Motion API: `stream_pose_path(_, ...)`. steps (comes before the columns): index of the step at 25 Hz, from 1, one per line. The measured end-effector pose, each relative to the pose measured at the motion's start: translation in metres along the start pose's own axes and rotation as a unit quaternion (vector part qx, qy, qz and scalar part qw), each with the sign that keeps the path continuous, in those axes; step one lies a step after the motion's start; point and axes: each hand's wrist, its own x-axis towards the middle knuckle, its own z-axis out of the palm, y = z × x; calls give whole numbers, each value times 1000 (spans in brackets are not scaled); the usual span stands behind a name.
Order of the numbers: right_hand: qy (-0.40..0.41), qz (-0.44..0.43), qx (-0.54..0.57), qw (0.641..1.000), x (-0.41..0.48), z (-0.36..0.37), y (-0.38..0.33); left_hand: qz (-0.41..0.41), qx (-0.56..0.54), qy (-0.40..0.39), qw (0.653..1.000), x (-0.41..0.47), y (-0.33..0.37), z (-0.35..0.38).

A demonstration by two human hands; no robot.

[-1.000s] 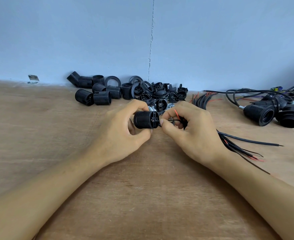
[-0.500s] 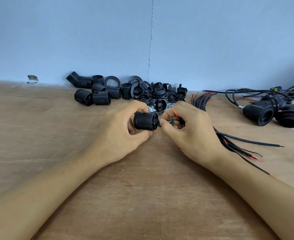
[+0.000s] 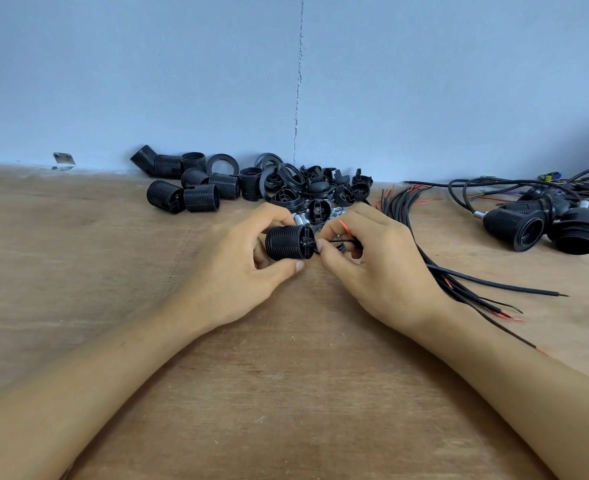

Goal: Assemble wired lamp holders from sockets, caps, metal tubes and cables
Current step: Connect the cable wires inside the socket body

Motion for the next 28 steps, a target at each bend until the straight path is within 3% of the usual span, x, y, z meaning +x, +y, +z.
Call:
stream_pose_path(19, -31, -14, 0, 999, 0, -1, 2, -21, 25, -35, 999, 2, -4, 3)
stream_pose_path(28, -46, -19, -23, 998, -1, 0, -1, -18, -15, -44, 999, 2, -6, 1)
